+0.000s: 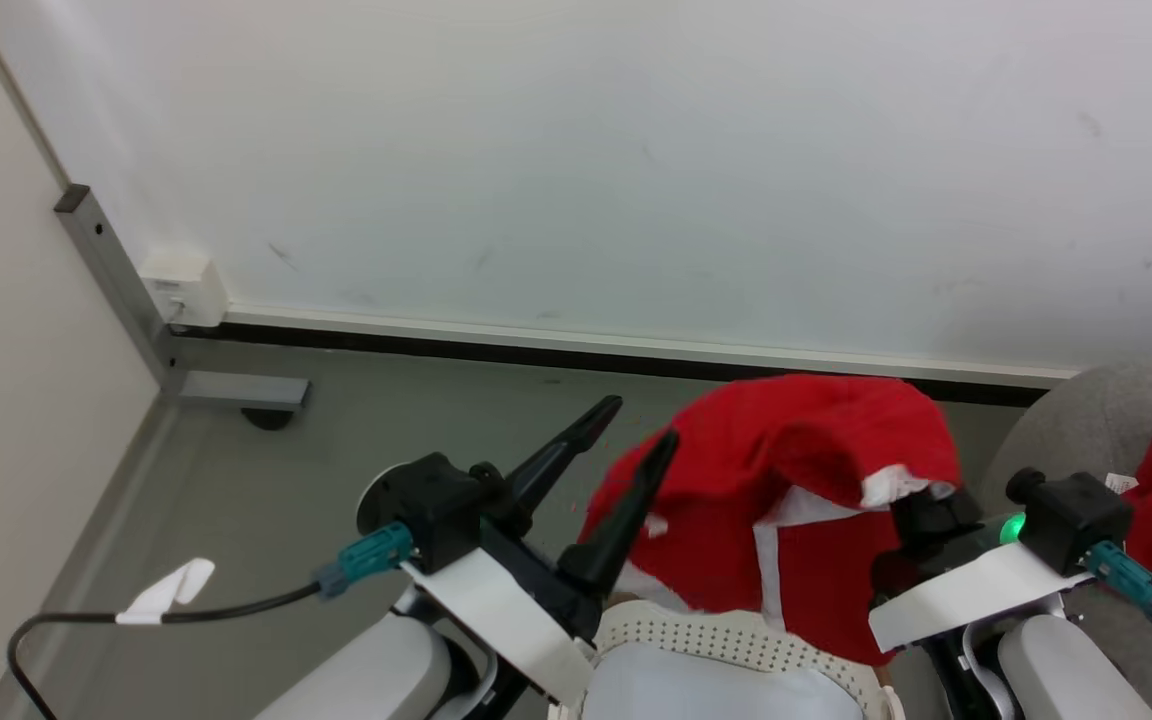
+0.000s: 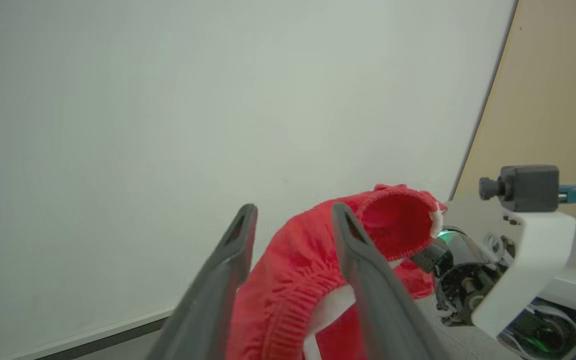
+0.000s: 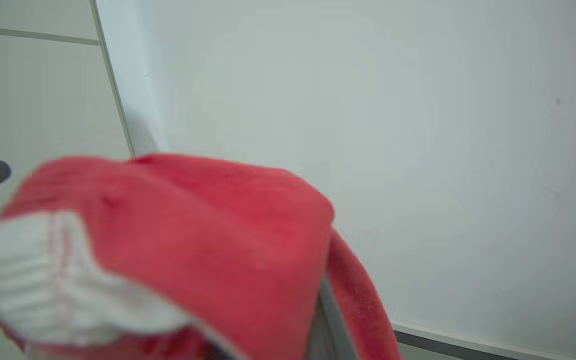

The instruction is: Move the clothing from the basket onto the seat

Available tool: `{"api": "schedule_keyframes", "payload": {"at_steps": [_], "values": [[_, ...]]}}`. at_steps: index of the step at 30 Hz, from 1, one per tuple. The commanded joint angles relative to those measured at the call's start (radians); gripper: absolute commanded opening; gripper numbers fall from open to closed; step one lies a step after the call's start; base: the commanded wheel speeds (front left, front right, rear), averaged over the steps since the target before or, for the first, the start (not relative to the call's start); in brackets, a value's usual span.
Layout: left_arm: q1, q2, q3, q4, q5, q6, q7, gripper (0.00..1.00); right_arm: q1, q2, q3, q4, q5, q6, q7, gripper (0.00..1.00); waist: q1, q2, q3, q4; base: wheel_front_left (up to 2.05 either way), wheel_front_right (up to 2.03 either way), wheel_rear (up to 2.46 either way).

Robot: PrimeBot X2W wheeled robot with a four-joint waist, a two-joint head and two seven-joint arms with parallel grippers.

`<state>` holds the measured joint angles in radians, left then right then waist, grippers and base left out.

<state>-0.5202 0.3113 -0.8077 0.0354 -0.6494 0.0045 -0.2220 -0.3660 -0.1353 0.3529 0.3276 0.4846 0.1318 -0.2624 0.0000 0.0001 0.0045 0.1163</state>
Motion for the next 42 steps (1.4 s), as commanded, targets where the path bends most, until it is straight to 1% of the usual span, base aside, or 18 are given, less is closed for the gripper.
{"api": "schedule_keyframes", "payload": {"at_steps": [1, 5, 10, 12, 17, 22, 26, 30, 33, 37, 42], "values": [[0.015, 0.008, 0.003, 0.002, 0.004, -0.003, -0.008, 1.0, 0.003, -0.004, -0.011, -0.012, -0.009, -0.002, -0.003, 0.0, 0.0, -0.0001, 0.009, -0.017, 0.0, 0.0, 0.0], [0.035, 0.02, 0.002, 0.003, 0.01, -0.007, -0.018, 1.0, -0.016, -0.01, -0.077, -0.063, -0.03, -0.002, -0.003, 0.0, 0.0, -0.0001, 0.024, -0.059, 0.0, 0.0, 0.0], [0.048, 0.029, -0.005, -0.006, 0.025, -0.018, -0.026, 1.0, -0.019, -0.034, -0.162, -0.139, -0.057, -0.002, -0.003, 0.0, 0.0, -0.0001, 0.043, -0.121, 0.0, 0.0, 0.0], [0.05, 0.031, -0.008, -0.013, 0.034, -0.018, -0.028, 1.0, -0.016, -0.048, -0.19, -0.17, -0.073, -0.002, -0.003, 0.0, 0.0, -0.0001, 0.051, -0.153, 0.0, 0.0, 0.0], [0.052, 0.031, -0.014, -0.024, 0.052, -0.023, -0.034, 1.0, 0.016, -0.056, -0.26, -0.264, -0.106, -0.002, 0.005, 0.0, 0.0, -0.0001, 0.069, -0.238, 0.0, 0.0, 0.0], [0.043, 0.037, -0.015, -0.034, 0.06, -0.027, -0.034, 1.0, 0.048, -0.045, -0.301, -0.357, -0.136, -0.002, 0.038, 0.0, 0.0, -0.0001, 0.088, -0.325, 0.0, 0.0, 0.0], [0.041, 0.042, -0.018, -0.042, 0.069, -0.026, -0.035, 1.0, 0.075, -0.027, -0.312, -0.414, -0.151, -0.002, 0.062, 0.0, 0.0, -0.0001, 0.095, -0.392, 0.0, 0.0, 0.0], [0.046, 0.045, -0.023, -0.043, 0.075, -0.023, -0.034, 1.0, 0.093, -0.011, -0.302, -0.441, -0.156, -0.002, 0.073, 0.0, 0.0, -0.0001, 0.094, -0.454, 0.0, 0.0, 0.0], [0.045, 0.045, -0.027, -0.044, 0.08, -0.02, -0.028, 1.0, 0.099, -0.012, -0.289, -0.45, -0.152, -0.002, 0.081, 0.0, 0.0, -0.0001, 0.095, -0.49, 0.0, 0.0, 0.0], [0.045, 0.041, -0.035, -0.036, 0.082, -0.017, -0.029, 1.0, 0.103, -0.017, -0.282, -0.455, -0.157, -0.002, 0.086, 0.0, 0.0, -0.0001, 0.095, -0.519, 0.0, 0.0, 0.0], [0.048, 0.035, -0.044, -0.022, 0.086, -0.019, -0.031, 1.0, 0.106, -0.021, -0.293, -0.466, -0.157, -0.002, 0.093, 0.0, 0.0, -0.0001, 0.093, -0.53, 0.0, 0.0, 0.0]]}}
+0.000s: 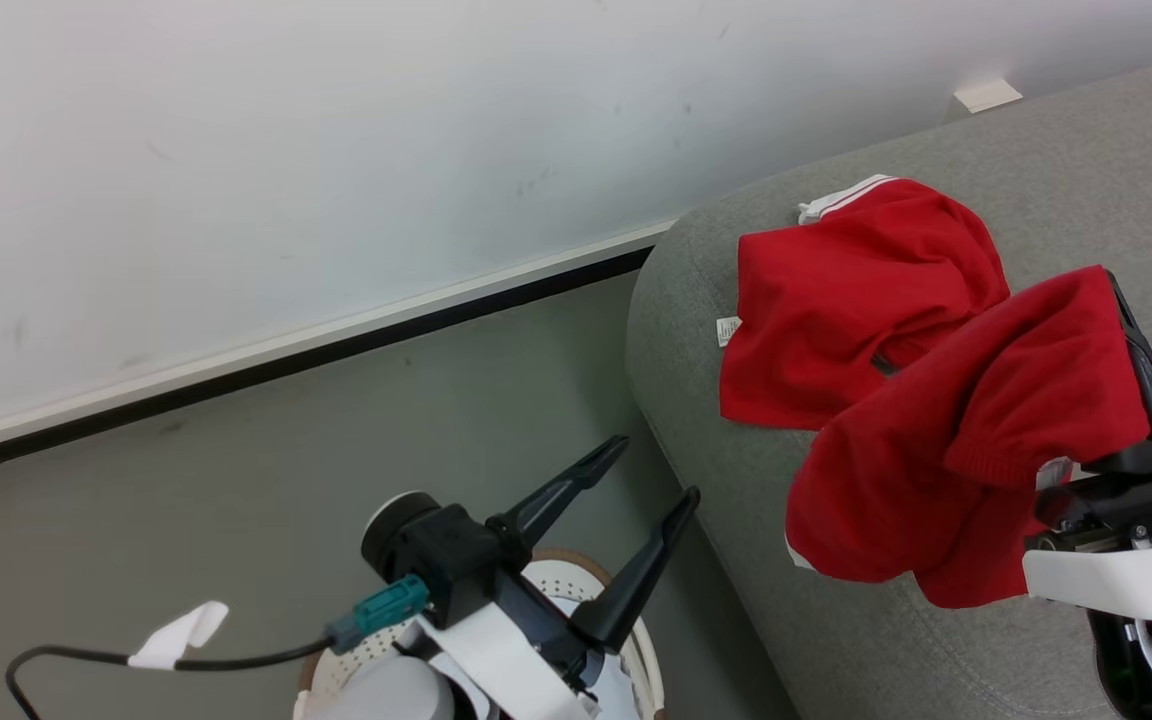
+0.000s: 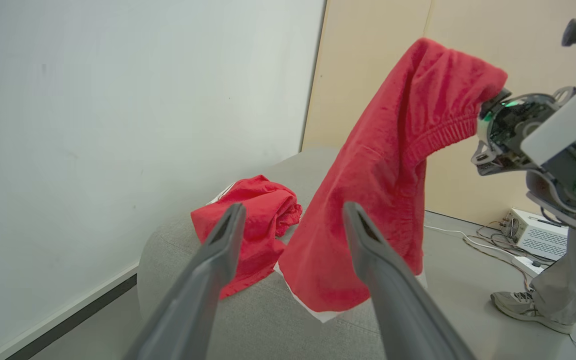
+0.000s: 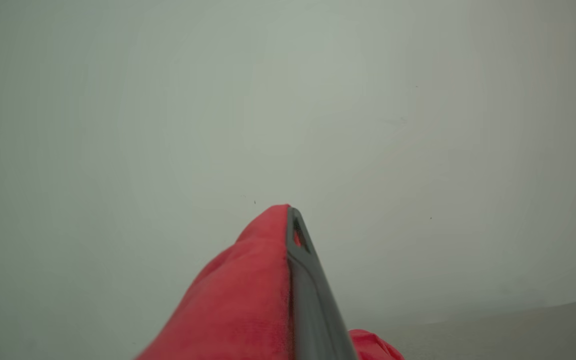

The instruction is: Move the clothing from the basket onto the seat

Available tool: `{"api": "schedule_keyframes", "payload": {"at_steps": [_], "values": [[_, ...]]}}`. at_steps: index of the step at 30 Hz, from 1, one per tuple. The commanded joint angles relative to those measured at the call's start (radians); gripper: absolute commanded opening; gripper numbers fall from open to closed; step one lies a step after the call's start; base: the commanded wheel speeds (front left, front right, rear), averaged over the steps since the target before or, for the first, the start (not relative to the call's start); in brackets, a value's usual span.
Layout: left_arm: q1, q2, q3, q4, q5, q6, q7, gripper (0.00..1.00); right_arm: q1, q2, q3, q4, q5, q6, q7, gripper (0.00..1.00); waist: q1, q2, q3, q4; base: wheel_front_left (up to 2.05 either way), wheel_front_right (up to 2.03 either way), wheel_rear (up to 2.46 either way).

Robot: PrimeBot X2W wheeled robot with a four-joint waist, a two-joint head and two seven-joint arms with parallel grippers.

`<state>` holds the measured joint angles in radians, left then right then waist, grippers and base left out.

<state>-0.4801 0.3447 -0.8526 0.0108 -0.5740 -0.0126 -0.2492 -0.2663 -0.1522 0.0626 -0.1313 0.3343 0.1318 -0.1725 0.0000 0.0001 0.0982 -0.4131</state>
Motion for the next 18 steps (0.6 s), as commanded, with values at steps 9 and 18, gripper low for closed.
{"api": "schedule_keyframes", "payload": {"at_steps": [9, 18], "values": [[-0.009, 0.015, -0.005, -0.003, 0.013, -0.009, 0.003, 1.0, -0.092, -0.065, -0.035, -0.022, -0.038, -0.002, 0.06, 0.0, 0.0, -0.0001, 0.027, 0.01, 0.0, 0.0, 0.0], [-0.024, 0.087, 0.012, -0.069, 0.016, -0.012, 0.036, 1.0, -0.263, -0.167, -0.172, -0.042, -0.083, -0.002, 0.209, 0.0, 0.0, -0.0001, 0.121, 0.036, 0.0, 0.0, 0.0]]}}
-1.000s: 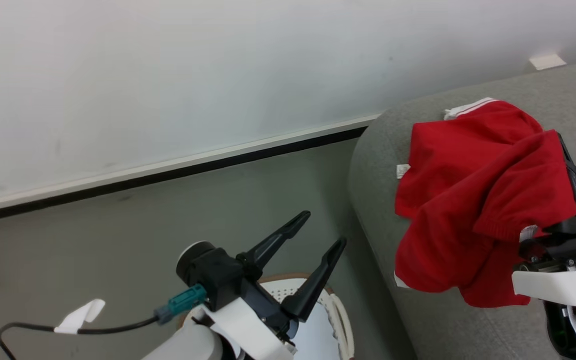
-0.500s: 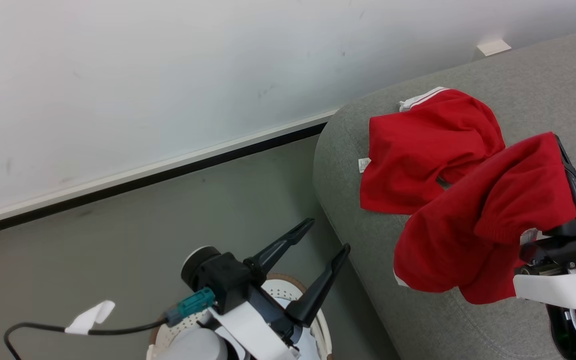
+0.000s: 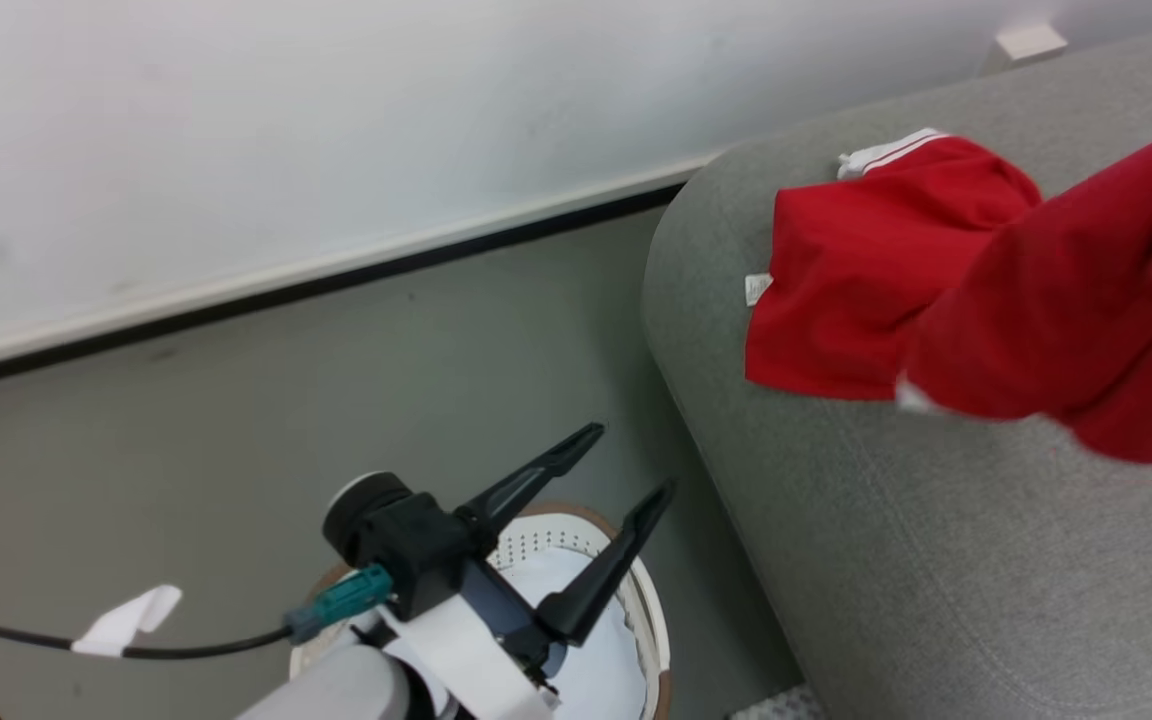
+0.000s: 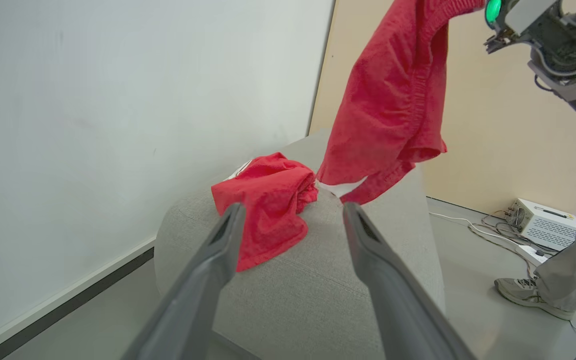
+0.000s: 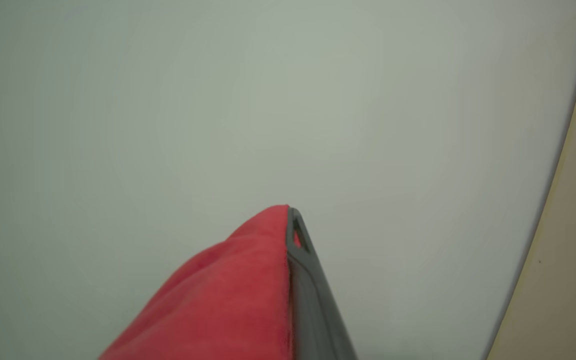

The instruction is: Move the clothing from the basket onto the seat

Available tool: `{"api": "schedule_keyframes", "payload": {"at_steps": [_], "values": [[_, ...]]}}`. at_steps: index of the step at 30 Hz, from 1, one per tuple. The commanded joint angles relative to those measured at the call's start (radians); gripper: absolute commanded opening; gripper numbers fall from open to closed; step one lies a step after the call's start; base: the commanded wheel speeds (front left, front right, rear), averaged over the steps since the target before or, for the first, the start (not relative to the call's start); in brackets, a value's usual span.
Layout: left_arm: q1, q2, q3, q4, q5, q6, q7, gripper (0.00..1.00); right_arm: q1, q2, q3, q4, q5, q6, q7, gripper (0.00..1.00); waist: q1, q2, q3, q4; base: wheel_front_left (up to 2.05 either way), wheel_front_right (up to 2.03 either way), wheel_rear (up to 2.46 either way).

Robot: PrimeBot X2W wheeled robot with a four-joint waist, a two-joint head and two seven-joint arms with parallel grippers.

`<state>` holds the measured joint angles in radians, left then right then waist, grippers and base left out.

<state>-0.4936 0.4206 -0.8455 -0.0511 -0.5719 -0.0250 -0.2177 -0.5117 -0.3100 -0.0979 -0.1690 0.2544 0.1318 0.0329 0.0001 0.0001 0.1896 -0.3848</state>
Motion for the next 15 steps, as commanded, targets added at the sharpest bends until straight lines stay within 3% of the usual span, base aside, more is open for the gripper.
{"api": "schedule_keyframes", "payload": {"at_steps": [1, 10, 15], "values": [[-0.012, 0.023, 0.008, -0.018, 0.015, -0.001, 0.008, 1.0, -0.039, -0.012, -0.03, 0.001, -0.003, -0.002, 0.018, 0.0, -0.0001, -0.0001, 0.045, 0.009, 0.0, 0.0, 0.0], [-0.02, 0.125, 0.022, -0.122, 0.02, -0.017, 0.05, 1.0, -0.206, -0.015, -0.124, 0.113, -0.005, -0.002, 0.096, 0.0, -0.0001, -0.0001, 0.197, 0.026, 0.0, 0.0, 0.0], [-0.033, 0.174, 0.033, -0.169, 0.027, -0.03, 0.06, 1.0, -0.305, -0.029, -0.202, 0.177, -0.071, -0.002, 0.14, 0.0, -0.0001, -0.0001, 0.287, 0.061, 0.0, 0.0, 0.0]]}}
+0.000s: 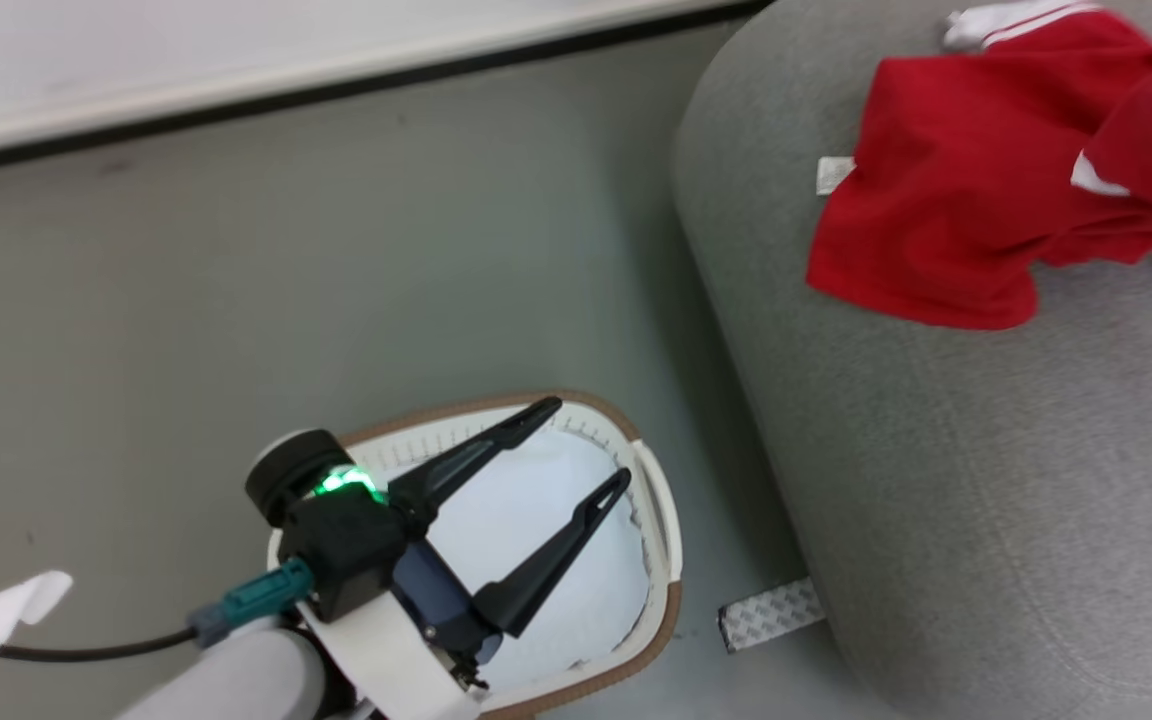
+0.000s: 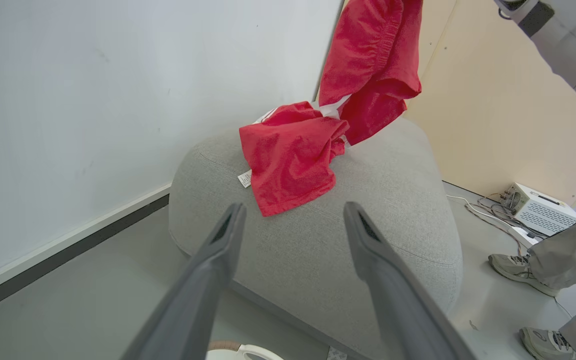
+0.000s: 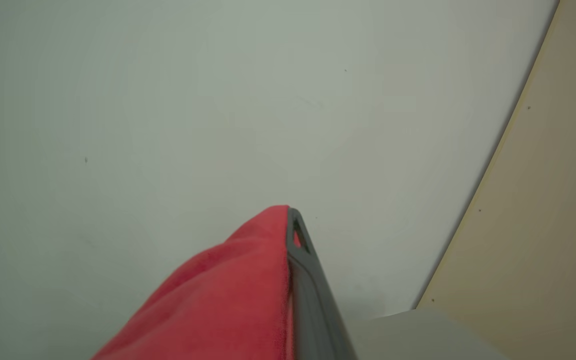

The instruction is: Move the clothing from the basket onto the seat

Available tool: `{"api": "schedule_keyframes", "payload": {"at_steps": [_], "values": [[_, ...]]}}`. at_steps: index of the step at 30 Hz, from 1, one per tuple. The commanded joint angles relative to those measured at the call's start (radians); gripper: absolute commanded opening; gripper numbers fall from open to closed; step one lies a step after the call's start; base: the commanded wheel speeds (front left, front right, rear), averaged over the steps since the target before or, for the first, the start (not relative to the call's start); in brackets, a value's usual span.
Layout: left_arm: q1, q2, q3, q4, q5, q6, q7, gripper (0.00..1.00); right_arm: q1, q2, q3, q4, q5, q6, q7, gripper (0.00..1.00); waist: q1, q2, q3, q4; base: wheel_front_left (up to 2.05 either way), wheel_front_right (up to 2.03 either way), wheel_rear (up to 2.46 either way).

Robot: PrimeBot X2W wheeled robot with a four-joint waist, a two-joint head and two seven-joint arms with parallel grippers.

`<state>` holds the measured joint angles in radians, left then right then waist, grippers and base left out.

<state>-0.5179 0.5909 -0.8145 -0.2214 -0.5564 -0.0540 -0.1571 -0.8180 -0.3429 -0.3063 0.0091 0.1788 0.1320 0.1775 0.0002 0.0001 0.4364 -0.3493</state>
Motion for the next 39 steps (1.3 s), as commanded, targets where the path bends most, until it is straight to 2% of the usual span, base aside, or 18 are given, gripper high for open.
{"api": "schedule_keyframes", "payload": {"at_steps": [1, 9, 14, 15, 18, 22, 23, 24, 31, 39], "values": [[-0.013, 0.01, 0.005, -0.006, 0.011, -0.004, -0.001, 1.0, -0.013, 0.005, -0.012, 0.013, -0.005, -0.002, 0.006, 0.0, -0.0002, -0.0001, 0.057, 0.034, 0.0, 0.0, 0.0], [-0.013, 0.043, 0.003, -0.014, 0.02, -0.02, -0.023, 1.0, 0.014, 0.064, -0.124, 0.219, -0.195, -0.003, 0.037, 0.0, -0.0002, -0.0001, 0.131, 0.095, 0.0, 0.0, 0.0], [-0.006, 0.053, 0.017, -0.008, 0.003, -0.021, -0.04, 1.0, 0.057, 0.092, -0.12, 0.307, -0.249, -0.003, 0.032, 0.0, -0.0002, -0.0001, 0.163, 0.12, 0.0, 0.0, 0.0], [-0.005, 0.055, 0.018, -0.008, 0.002, -0.022, -0.046, 1.0, 0.072, 0.097, -0.11, 0.328, -0.258, -0.003, 0.047, 0.04, -0.0002, -0.0001, 0.169, 0.122, 0.0, 0.0, 0.0], [-0.001, 0.058, 0.021, -0.004, 0.0, -0.023, -0.056, 1.0, 0.095, 0.111, -0.059, 0.385, -0.22, -0.002, 0.099, 0.25, -0.0002, -0.0001, 0.179, 0.123, 0.0, 0.0, 0.0], [0.002, 0.051, 0.026, -0.001, -0.018, -0.025, -0.065, 1.0, 0.123, 0.089, -0.011, 0.412, -0.161, -0.003, 0.17, 0.47, -0.0002, -0.0001, 0.173, 0.115, 0.0, 0.0, 0.0], [0.0, 0.052, 0.027, 0.0, -0.017, -0.025, -0.066, 1.0, 0.129, 0.086, -0.002, 0.409, -0.149, -0.003, 0.178, 0.84, -0.0002, -0.0001, 0.167, 0.112, 0.0, 0.0, 0.0], [0.0, 0.049, 0.027, 0.002, -0.021, -0.024, -0.067, 1.0, 0.132, 0.079, 0.005, 0.405, -0.142, -0.003, 0.185, 1.0, -0.0002, -0.0001, 0.161, 0.109, 0.0, 0.0, 0.0], [0.014, 0.004, 0.007, 0.048, -0.023, -0.018, -0.078, 1.0, 0.168, 0.006, 0.106, 0.401, -0.035, -0.003, 0.263, 1.0, -0.0002, -0.0001, 0.053, 0.099, 0.0, 0.0, 0.0], [0.068, -0.083, 0.002, 0.154, -0.054, 0.015, -0.096, 1.0, 0.262, -0.191, 0.332, 0.317, 0.167, -0.003, 0.446, 1.0, -0.0002, -0.0001, -0.16, 0.09, 0.0, 0.0, 0.0]]}}
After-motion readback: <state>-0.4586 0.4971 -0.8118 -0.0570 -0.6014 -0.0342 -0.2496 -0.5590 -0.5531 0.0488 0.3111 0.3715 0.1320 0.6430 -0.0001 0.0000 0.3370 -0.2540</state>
